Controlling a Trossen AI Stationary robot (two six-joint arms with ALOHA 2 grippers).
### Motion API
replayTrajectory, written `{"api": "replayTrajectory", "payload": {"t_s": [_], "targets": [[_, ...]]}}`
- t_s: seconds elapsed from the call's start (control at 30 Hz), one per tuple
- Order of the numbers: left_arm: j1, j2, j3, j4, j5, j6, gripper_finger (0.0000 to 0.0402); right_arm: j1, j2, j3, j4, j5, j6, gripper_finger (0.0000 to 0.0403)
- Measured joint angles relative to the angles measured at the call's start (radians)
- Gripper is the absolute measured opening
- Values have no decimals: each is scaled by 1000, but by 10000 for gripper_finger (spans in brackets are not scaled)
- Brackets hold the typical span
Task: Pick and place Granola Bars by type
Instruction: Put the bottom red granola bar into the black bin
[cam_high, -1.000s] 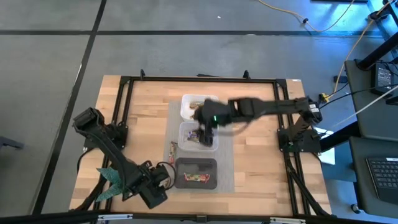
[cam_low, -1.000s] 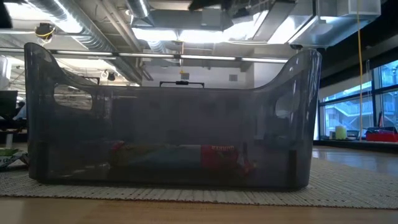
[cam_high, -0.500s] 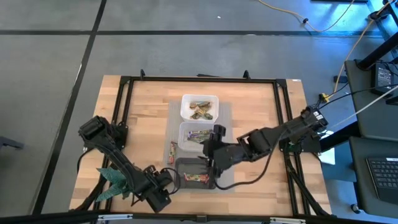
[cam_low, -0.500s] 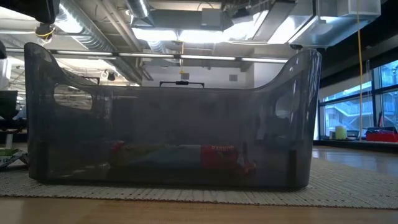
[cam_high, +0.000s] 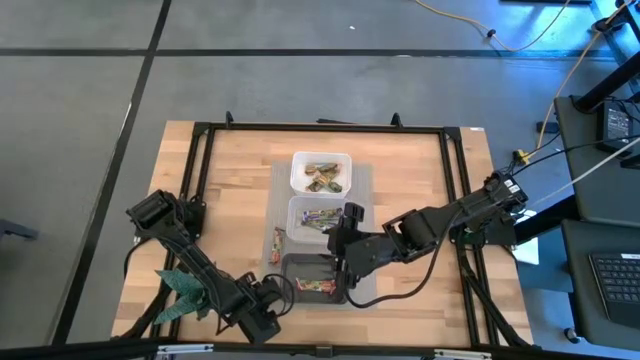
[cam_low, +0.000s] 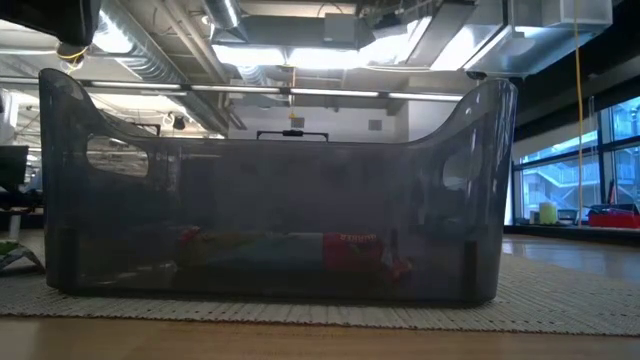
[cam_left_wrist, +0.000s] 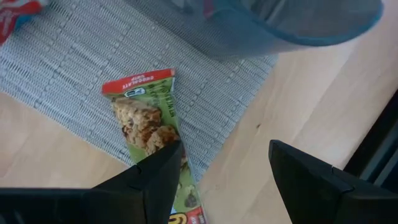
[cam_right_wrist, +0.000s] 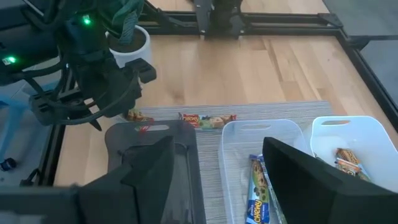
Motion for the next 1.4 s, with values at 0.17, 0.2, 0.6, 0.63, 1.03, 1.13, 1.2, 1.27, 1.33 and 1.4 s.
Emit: {"api": "replayTrajectory", "payload": {"t_s": [0.17,0.2,0.6,0.63,1.03,1.13,1.2,1.27,1.33,1.4], "targets": [[0,-13,0,2,2,-21,235,-1,0,0,-1,0,-3,246],[0,-17,0,-1,0,-21,235,-2,0,0,-1,0,-3,246],[0,-20,0,-140,5,-119,235,-2,0,0,-3,0,-9,246],[0,-17,0,-149,7,-128,235,-3,0,0,-3,0,-9,246],[9,56,4,-135,75,-146,233,-2,1,0,-58,1,-6,246],[8,53,4,-134,73,-145,222,-2,1,0,-61,1,-6,246],[9,52,3,-132,74,-144,210,-2,1,0,-61,1,-6,246],[9,52,3,-132,78,-143,195,-2,1,0,-63,1,-6,246],[9,52,3,-132,79,-143,181,-2,1,0,-63,1,-7,246],[9,52,3,-133,81,-143,168,-2,1,0,-67,0,-7,246]]}}
